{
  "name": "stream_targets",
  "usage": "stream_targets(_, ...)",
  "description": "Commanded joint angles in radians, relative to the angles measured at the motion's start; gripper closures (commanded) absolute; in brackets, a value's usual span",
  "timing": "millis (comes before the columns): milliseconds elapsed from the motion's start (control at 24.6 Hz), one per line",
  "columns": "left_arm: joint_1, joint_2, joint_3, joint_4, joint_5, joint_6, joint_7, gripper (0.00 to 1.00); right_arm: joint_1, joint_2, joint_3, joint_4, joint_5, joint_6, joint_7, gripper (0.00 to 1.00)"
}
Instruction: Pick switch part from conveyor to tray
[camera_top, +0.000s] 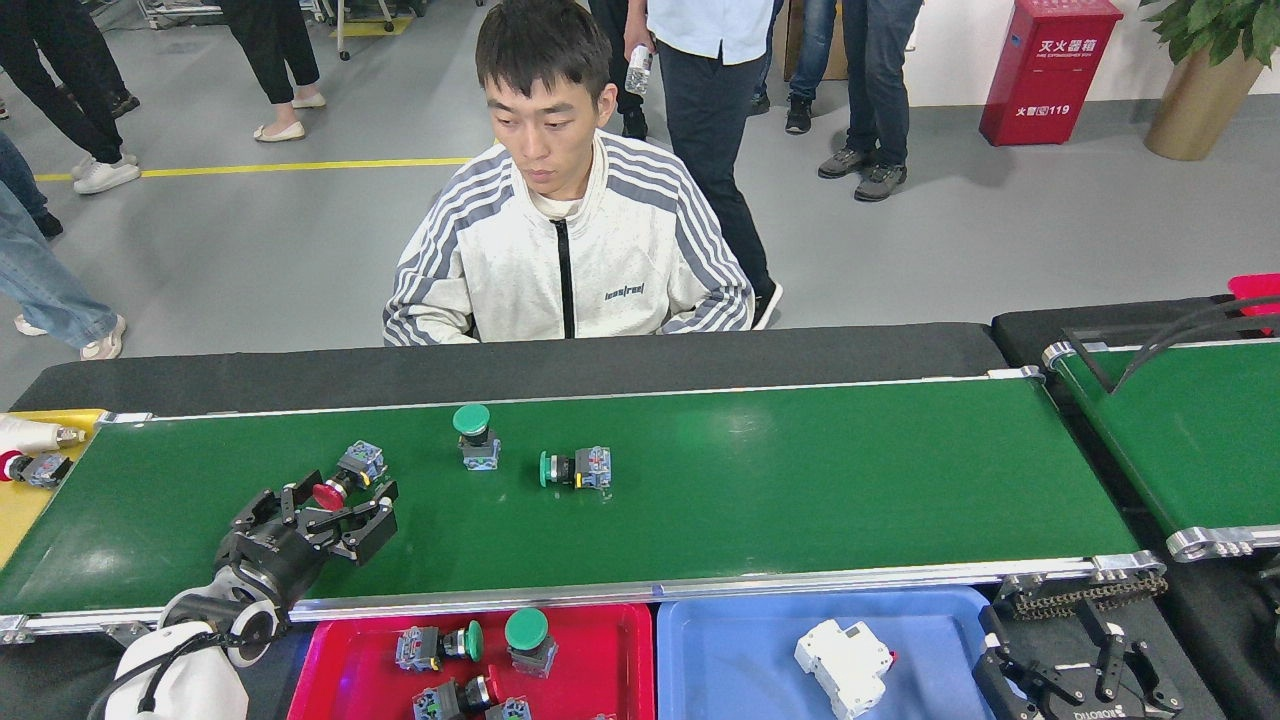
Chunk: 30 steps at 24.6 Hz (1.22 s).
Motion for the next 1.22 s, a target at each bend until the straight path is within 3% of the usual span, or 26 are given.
stream_targets(0,-0.022,0.007,-0.009,0.006,0.0,0.032,0.061,0.48,-0.012,-0.009,-0.004,-0.005,-0.003,-0.014,-0.006,0.0)
stream_targets(81,-0.022,0.001,-0.007,0.006,0.002,0.03,0.089,0.72,-0.012,-0.009,-0.004,0.001,-0.003,-0.014,-0.006,0.0)
stream_targets(203,-0.005,-0.001,-0.009,0.0,0.008,0.017,0.093,0.91,-0.009,-0.01,-0.004,0.001,-0.003,-0.015,-0.007,0.0)
stream_targets(284,0.03,0.001,-0.02,-0.04,0.008,-0.062,0.095,0.94,-0.009,-0.01,-0.012,0.001,-0.005,-0.014,-0.007,0.0)
stream_targets(447,0.18,0.01,-0.013,-0.265,0.03,-0.345,0.095,0.93,-0.009,-0.01,-0.043,0.002,-0.009,-0.007,-0.006,0.0)
stream_targets(568,0.305,0.015,0.0,-0.417,0.091,-0.345,0.092,0.89,-0.009,-0.012,-0.047,0.002,-0.025,-0.006,-0.009,0.0)
stream_targets(690,0.446,0.015,-0.001,-0.563,0.119,-0.345,0.089,0.75,-0.009,-0.01,-0.049,-0.002,-0.026,-0.003,-0.007,0.0)
stream_targets(731,0.49,0.01,0.002,-0.603,0.12,-0.345,0.089,0.58,-0.009,-0.012,-0.055,-0.002,-0.026,-0.003,-0.009,0.0)
stream_targets(771,0.527,0.002,0.002,-0.643,0.119,-0.345,0.087,0.18,-0.009,-0.01,-0.056,-0.002,-0.026,-0.003,-0.012,0.0)
stream_targets(812,0.55,-0.005,0.007,-0.669,0.119,-0.345,0.089,0.0,-0.009,-0.01,-0.056,-0.004,-0.028,-0.004,-0.013,0.0)
stream_targets(974,0.575,-0.036,0.026,-0.686,0.119,-0.345,0.089,0.0,-0.01,-0.012,-0.058,-0.007,-0.028,-0.004,-0.013,0.0)
stream_targets(1055,0.579,-0.065,0.092,-0.689,0.119,-0.345,0.092,0.0,-0.01,-0.014,-0.063,-0.007,-0.028,-0.004,-0.013,0.0)
stream_targets(1177,0.581,-0.127,0.158,-0.693,0.112,-0.227,0.096,0.0,-0.012,-0.014,-0.072,-0.01,-0.028,-0.004,-0.013,0.0)
